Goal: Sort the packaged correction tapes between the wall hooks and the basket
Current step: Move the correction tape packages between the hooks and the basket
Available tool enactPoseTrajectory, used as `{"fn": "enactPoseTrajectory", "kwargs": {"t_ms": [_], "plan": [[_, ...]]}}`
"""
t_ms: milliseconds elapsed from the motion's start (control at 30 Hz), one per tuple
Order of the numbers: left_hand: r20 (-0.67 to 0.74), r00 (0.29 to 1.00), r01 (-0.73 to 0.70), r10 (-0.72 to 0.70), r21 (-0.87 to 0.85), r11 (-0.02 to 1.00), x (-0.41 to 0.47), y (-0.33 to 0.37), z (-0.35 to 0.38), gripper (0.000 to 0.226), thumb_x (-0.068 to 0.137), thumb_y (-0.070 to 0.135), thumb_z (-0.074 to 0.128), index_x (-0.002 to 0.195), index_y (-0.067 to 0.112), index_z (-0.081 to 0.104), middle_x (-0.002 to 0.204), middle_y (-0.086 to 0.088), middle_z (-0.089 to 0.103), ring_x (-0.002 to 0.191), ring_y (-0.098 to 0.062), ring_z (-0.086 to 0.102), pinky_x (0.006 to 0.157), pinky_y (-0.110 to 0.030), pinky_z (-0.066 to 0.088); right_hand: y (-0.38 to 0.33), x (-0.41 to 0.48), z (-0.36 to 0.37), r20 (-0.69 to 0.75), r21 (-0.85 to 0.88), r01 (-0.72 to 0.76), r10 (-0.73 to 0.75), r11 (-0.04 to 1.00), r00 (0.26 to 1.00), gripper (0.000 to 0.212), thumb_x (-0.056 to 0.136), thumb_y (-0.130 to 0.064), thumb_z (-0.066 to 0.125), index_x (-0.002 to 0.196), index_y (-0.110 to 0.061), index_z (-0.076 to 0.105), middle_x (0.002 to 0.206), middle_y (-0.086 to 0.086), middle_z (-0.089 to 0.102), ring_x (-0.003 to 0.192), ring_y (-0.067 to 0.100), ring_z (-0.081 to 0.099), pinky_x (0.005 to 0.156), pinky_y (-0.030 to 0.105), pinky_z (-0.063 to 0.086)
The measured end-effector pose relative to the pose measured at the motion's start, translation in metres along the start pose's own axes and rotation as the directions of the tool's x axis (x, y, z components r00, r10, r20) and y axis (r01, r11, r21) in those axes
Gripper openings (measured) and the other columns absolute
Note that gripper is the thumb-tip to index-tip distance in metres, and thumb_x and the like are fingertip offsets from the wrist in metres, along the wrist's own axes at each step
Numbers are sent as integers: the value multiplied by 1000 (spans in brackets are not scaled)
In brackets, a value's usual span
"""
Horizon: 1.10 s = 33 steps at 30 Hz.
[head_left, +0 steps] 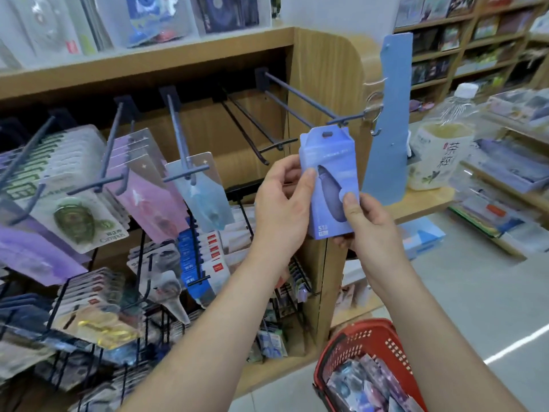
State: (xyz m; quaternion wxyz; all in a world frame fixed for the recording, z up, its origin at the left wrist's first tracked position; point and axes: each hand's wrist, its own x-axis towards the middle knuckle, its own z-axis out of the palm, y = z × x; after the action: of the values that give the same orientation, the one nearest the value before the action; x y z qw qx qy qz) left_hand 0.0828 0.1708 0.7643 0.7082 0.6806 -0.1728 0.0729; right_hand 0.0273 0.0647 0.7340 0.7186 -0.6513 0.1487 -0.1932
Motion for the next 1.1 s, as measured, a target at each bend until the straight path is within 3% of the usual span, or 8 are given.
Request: {"fn": "enactPoseTrajectory", "kwargs": {"t_ms": [133,267,367,467,733,833,967,1100], "plan": [[25,999,43,-42,-27,999,-2,-1,-3,32,97,14,60,120,35,51,100,-9,71,83,-15,70,73,-32,58,-1,7,-2,-5,-27,-20,20,999,1000,22,102,-36,50,95,-22,65,75,-7,63,50,7,51,52,25,45],[181,983,13,-18,29,999,1,-5,-9,60,96,8,59,137,48,39,104,-11,72,87,-23,71,76,-42,60,-2,12,-10,42,-36,-40,42,999,998,21,102,-34,52,104,-24,69,88,-2,71,59,9,58,61,26,51],[86,996,-4,-2,70,998,10,-12,-6,63,96,7,59,135,53,41,106,-11,70,79,-14,64,72,-38,60,5,13,-17,25,-72,-74,76,995,997,14,102,-21,54,107,-26,66,93,-1,67,61,10,60,66,26,52],[-18,1000,-2,5,117,993,20,-21,-2,59,98,8,57,141,45,41,98,-5,70,70,-11,64,66,-25,55,12,12,-32,10,-123,-114,116,986,993,17,100,-14,54,110,-22,66,93,6,64,60,7,60,65,24,51],[-209,978,82,-18,302,950,42,-41,5,58,98,17,58,146,41,36,107,3,65,84,8,61,80,-18,50,24,14,-68,92,-205,-141,163,968,982,22,97,-4,55,97,-17,72,83,6,68,64,12,59,63,23,47],[-229,972,127,-59,298,946,18,-50,3,43,98,17,57,137,31,47,106,6,61,84,7,57,76,-13,48,29,14,-81,106,-231,-132,160,964,981,24,98,-5,55,94,-21,73,81,4,68,67,15,60,66,25,48],[-64,992,124,-108,362,924,-28,-64,14,19,98,17,56,100,34,65,90,14,65,79,3,60,69,-13,46,42,13,-105,75,-270,-152,178,951,981,22,98,-7,55,94,-20,73,82,6,69,67,14,62,66,24,48],[197,951,133,-240,442,887,-58,-85,36,18,97,20,59,96,34,69,86,14,69,80,-1,63,71,-16,49,64,4,-138,-24,-335,-216,221,917,975,24,95,-7,58,87,-24,72,78,6,70,63,12,62,68,27,48]]}}
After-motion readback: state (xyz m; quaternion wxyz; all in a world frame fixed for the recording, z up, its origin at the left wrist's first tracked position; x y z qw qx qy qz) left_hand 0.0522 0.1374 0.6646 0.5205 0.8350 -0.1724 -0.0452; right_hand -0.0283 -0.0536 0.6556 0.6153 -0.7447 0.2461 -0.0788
